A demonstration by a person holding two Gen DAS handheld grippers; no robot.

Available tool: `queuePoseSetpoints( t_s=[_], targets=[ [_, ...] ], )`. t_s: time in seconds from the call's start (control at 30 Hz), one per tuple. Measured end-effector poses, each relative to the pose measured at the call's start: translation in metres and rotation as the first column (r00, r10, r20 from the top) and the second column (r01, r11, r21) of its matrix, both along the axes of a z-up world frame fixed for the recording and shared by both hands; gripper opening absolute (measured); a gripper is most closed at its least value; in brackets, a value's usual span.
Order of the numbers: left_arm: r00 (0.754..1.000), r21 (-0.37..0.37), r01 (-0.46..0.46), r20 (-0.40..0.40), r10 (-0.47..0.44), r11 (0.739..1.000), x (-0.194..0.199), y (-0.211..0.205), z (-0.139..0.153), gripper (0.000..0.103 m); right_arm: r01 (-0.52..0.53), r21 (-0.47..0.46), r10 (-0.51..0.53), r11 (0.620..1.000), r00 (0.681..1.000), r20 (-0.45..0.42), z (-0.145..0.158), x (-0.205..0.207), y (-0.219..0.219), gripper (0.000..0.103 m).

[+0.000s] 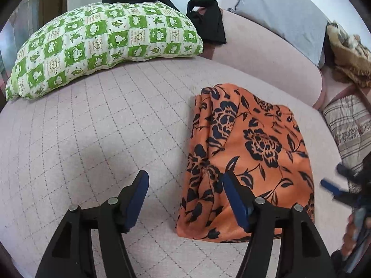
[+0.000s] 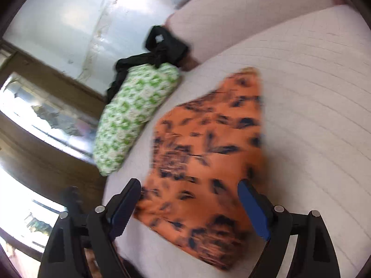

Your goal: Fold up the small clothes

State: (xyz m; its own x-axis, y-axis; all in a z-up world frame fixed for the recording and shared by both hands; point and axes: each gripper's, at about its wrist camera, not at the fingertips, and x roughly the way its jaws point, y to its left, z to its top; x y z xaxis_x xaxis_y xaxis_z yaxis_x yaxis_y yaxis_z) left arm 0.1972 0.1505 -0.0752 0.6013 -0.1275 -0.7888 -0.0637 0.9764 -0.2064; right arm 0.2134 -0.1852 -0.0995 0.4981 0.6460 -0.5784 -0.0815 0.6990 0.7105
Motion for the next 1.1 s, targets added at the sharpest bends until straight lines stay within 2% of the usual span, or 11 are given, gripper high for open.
queuePoseSetpoints(
  t_s=[0.1,0.23,0.43,0.53,0.63,0.73,0.8,0.83,0.9,1.03,1.1],
  targets=[
    [1.0,0.002,0.018,-0.004,-0.018,1.0,0.002,-0.005,-0.002,0.068,0.065,0.044,-0.061,0.997,0.994,-0.086,-0.026,-0.001,-0.02,0.088],
    [0.998,0.083,0.022,-0.064,-0.017,0.996,0.01,-0.013,-0.021,0.068,0.045,0.118,-0.031,0.992,0.993,-0.115,-0.041,0.001,-0.018,0.088],
    [0.998,0.017,0.057,0.004,-0.057,0.998,0.017,-0.009,-0.003,0.068,0.048,0.159,-0.027,0.986,0.991,-0.129,-0.054,0.027,-0.011,0.088],
    [0.997,0.004,0.082,-0.015,-0.082,0.997,0.039,-0.009,-0.005,0.068,0.047,0.146,-0.025,0.988,0.989,-0.148,-0.06,0.044,-0.006,0.088],
    [0.993,-0.093,0.1,-0.048,-0.105,0.991,0.061,-0.006,-0.015,0.068,0.007,0.129,0.012,0.992,0.99,-0.14,-0.062,0.054,0.004,0.088],
    [0.984,-0.158,0.106,-0.127,-0.127,0.982,0.078,-0.008,-0.04,0.069,-0.022,0.098,0.035,0.995,0.991,-0.127,-0.062,0.057,0.012,0.088],
    [0.984,-0.205,0.114,-0.114,-0.139,0.972,0.077,-0.005,-0.045,0.068,-0.035,0.076,0.044,0.997,0.992,-0.119,-0.063,0.058,0.017,0.086],
    [0.984,-0.22,0.115,-0.11,-0.142,0.969,0.077,-0.003,-0.046,0.065,-0.044,0.062,0.051,0.997,0.992,-0.114,-0.063,0.059,0.02,0.081],
    [0.979,-0.29,0.123,-0.122,-0.164,0.949,0.077,0.0,-0.049,0.048,-0.06,0.031,0.063,0.998,0.991,-0.116,-0.063,0.062,0.024,0.064],
    [0.976,-0.282,0.134,-0.13,-0.176,0.95,0.08,-0.005,-0.048,0.037,-0.093,-0.016,0.09,0.996,0.989,-0.121,-0.063,0.066,0.032,0.05],
    [0.977,-0.282,0.134,-0.124,-0.175,0.95,0.079,-0.008,-0.043,0.03,-0.111,-0.054,0.106,0.992,0.989,-0.1,-0.053,0.065,0.036,0.038]
  ],
)
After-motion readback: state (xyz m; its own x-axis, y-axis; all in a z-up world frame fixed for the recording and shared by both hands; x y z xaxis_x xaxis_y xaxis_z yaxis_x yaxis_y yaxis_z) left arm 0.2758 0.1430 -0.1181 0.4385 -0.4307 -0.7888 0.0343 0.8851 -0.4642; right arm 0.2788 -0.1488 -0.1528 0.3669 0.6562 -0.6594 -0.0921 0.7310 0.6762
